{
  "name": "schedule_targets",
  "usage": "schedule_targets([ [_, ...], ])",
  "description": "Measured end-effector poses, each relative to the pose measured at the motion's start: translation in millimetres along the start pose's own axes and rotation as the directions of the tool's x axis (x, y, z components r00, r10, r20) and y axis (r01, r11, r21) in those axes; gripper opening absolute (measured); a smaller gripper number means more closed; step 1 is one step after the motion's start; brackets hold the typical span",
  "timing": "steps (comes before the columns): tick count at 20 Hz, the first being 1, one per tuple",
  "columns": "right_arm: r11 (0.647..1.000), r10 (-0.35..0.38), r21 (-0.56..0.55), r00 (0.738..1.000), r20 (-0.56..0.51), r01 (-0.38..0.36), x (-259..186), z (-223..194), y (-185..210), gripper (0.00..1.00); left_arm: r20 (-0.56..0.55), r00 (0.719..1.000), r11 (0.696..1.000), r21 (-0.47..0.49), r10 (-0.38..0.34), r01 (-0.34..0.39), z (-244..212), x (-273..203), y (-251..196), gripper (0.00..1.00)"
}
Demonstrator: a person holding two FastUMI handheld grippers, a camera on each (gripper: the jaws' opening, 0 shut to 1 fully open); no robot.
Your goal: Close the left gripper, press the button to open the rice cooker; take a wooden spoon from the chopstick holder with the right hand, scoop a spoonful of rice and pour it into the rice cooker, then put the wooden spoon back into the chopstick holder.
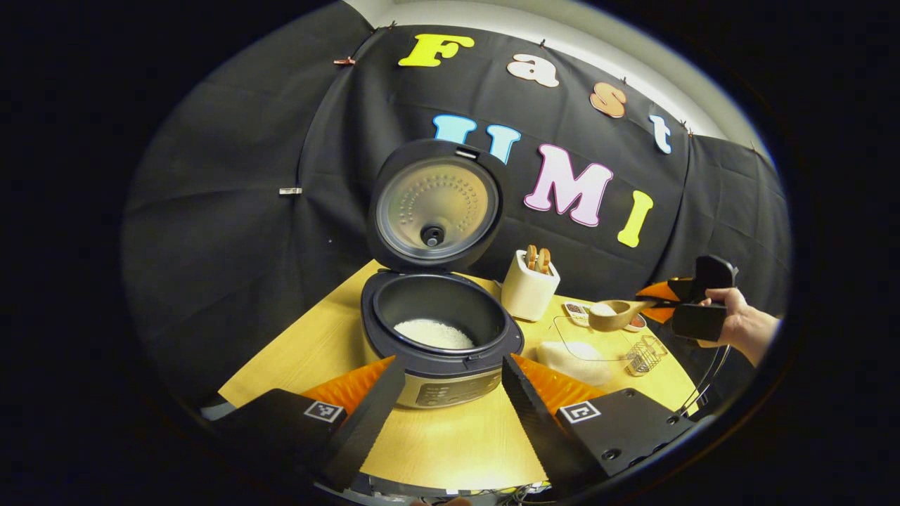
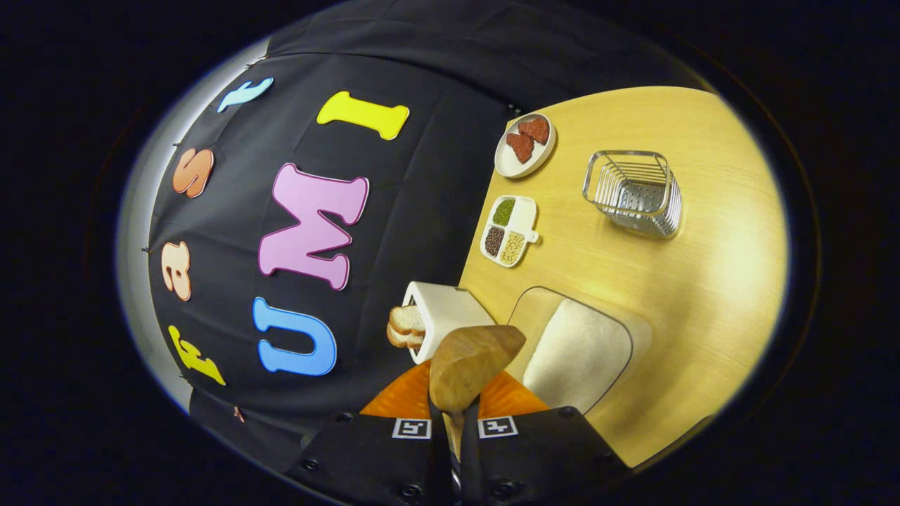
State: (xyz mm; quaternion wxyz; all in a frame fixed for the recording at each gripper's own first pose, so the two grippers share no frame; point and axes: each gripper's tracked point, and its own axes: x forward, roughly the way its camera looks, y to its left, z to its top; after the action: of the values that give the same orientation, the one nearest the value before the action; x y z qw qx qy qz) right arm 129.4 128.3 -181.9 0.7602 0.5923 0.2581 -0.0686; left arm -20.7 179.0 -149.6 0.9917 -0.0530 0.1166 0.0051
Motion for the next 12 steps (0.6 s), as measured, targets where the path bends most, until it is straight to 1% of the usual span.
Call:
schedule_targets([
  [6,0.996,0.078,0.047,0.992,-0.098,-0.074,1.3,-57.8,45.6,0.10,0.026,0.999,0.999,0.034,0.035,-0.036,5.3,-19.3,17.5,0.96],
  [7,0.996,0.089,0.043,0.990,-0.111,-0.084,2.0,-67.0,53.1,0.10,0.028,0.999,0.999,0.029,0.038,-0.039,4.9,-21.1,20.4,0.96],
  [9,0.994,0.112,0.032,0.982,-0.155,-0.108,4.0,-90.9,68.2,0.09,0.017,0.999,0.999,-0.015,0.040,-0.040,-0.9,-21.8,25.6,0.96],
  [10,0.992,0.124,0.024,0.977,-0.175,-0.122,5.0,-102.2,76.7,0.10,0.011,0.999,0.998,-0.038,0.047,-0.047,-3.9,-22.8,31.2,0.96],
  [12,0.989,0.143,-0.009,0.966,-0.216,-0.149,6.0,-126.7,92.3,0.10,0.018,0.998,0.996,-0.056,0.068,-0.067,-4.4,-27.9,38.7,0.96],
])
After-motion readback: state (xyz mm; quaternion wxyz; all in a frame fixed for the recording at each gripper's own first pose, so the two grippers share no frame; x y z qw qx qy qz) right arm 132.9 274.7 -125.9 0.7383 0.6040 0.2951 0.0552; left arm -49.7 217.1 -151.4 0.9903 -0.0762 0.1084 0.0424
